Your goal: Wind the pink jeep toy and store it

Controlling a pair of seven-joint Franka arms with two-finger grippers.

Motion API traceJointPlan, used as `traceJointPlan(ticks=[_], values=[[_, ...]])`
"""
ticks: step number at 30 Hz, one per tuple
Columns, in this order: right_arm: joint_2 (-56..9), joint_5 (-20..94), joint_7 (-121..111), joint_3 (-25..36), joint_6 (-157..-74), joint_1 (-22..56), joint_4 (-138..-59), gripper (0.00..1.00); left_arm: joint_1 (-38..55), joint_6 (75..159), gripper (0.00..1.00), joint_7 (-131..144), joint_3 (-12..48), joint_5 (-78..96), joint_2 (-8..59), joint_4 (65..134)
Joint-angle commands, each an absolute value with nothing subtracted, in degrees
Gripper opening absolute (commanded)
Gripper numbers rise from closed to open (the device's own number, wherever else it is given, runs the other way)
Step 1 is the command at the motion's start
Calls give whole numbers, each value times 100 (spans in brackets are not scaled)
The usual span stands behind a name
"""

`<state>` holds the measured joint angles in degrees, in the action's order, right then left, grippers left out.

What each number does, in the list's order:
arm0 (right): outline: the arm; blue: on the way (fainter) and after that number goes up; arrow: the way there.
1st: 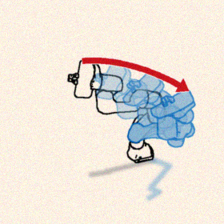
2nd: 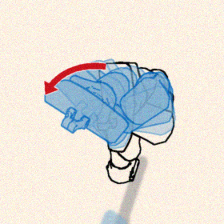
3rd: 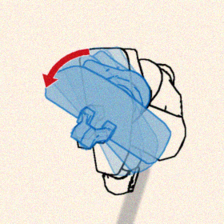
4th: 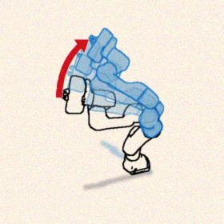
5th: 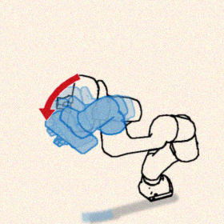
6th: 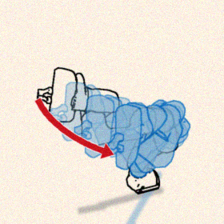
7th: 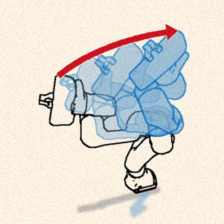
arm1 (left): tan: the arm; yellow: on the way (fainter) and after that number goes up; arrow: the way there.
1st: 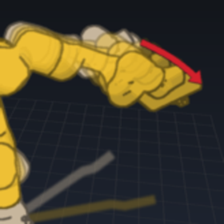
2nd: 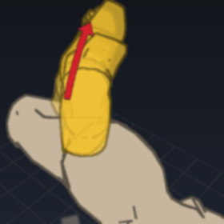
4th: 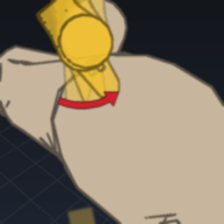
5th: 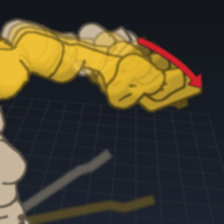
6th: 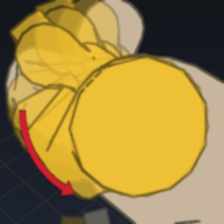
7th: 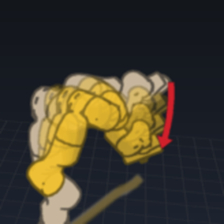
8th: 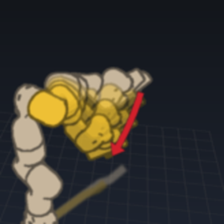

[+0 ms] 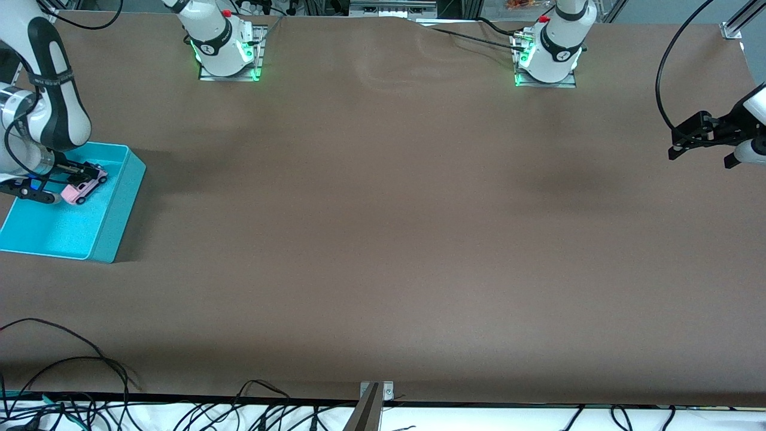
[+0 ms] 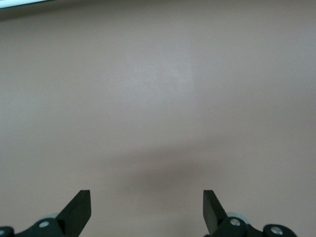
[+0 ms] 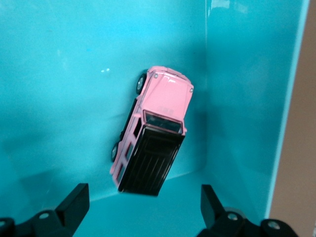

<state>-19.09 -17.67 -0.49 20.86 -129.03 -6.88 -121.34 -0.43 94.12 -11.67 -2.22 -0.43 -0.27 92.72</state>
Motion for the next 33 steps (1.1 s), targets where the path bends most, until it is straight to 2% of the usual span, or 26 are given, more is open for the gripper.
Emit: traceJointPlan(ticks=[1,8,11,17,20,26,33], values=[[-1170,-1881,-35,1864,-12270,-598,-12217,100,-79,9272,100,-1143,-211,9,62,9070],[-660,-1881,236,1407,-11796,-589,-12164,100,-79,9272,100,-1143,-211,9,62,9070],[-519,-1855,308,1248,-11235,-589,-11928,100,-79,9272,100,-1143,-211,9,62,9070],[-413,-1741,334,792,-9626,-580,-10830,100,-70,9272,100,-1143,-211,9,62,9070],[-396,-1154,378,703,-9072,-563,-10171,100,-70,9272,100,-1143,-211,9,62,9070],[-387,-62,439,712,-8789,-554,-9273,100,-79,9272,100,-1143,-211,9,62,9070],[-237,184,756,414,-8403,-527,-9193,100,-70,9272,100,-1142,-211,9,62,9070]])
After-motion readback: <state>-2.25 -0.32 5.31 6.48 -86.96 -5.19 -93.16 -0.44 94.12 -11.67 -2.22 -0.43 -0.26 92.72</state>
